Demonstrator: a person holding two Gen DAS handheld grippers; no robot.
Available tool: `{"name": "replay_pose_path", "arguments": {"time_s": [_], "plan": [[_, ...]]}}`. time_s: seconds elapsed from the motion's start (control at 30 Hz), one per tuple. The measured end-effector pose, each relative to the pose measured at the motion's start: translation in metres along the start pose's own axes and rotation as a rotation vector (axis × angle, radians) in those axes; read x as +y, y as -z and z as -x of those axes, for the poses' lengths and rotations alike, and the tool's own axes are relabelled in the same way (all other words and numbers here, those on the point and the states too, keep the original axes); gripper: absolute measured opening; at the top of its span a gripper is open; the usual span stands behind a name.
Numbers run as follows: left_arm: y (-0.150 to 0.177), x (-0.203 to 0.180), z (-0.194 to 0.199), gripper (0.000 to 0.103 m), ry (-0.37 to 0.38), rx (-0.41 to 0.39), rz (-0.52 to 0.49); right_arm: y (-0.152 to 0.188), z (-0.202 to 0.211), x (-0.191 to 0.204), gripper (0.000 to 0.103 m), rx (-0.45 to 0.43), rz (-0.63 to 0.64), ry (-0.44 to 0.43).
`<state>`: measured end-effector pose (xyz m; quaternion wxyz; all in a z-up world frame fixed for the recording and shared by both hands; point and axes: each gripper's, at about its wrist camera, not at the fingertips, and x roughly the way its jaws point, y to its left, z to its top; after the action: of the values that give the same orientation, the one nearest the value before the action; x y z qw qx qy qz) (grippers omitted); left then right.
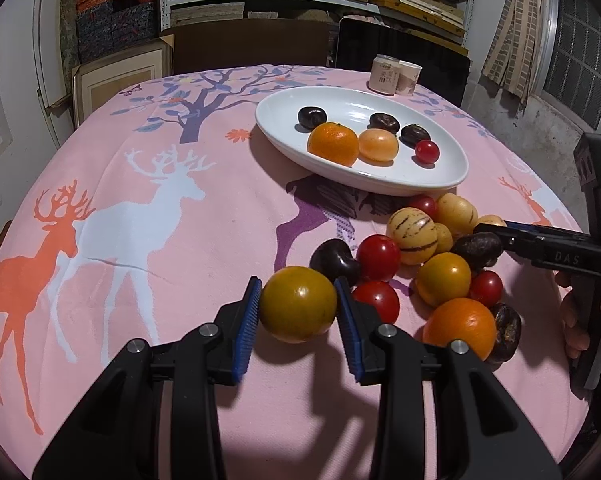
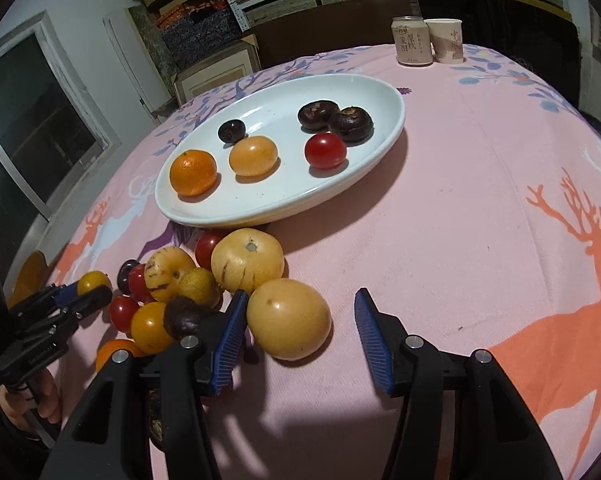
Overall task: Organize fruits
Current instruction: 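Grasp a pale yellow round fruit with the right tool while the left tool holds its fruit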
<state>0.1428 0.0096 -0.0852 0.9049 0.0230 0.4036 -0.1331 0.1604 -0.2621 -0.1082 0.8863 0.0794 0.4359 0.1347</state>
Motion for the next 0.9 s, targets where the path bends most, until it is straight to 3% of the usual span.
{"name": "replay_pose_path", "arguments": {"time_s": [0.03, 0.07, 0.33, 0.67, 0.77, 0.9], "plan": [[0.000, 0.000, -0.002, 0.036, 0.000, 0.009, 0.002, 0.002, -0.001, 0.004, 0.053, -0.001, 0.028, 0.023], [0.000, 0.001, -0.004, 0.036, -0.001, 0.018, 0.004, 0.003, -0.001, 0.010, 0.042, 0.000, 0.064, 0.035], [0.000, 0.001, -0.013, 0.041, -0.002, 0.060, 0.009, 0.008, 0.010, 0.011, 0.041, -0.024, 0.080, 0.066], [0.002, -0.006, -0.018, 0.048, -0.029, 0.080, -0.026, 0.017, 0.013, 0.017, 0.041, 0.014, 0.150, 0.127], [0.002, 0.000, -0.014, 0.036, -0.021, 0.066, 0.001, 0.018, 0.015, 0.015, 0.041, 0.011, 0.137, 0.123], [0.002, -0.001, -0.013, 0.035, -0.020, 0.061, -0.003, 0.017, 0.016, 0.011, 0.041, 0.005, 0.113, 0.117]]}}
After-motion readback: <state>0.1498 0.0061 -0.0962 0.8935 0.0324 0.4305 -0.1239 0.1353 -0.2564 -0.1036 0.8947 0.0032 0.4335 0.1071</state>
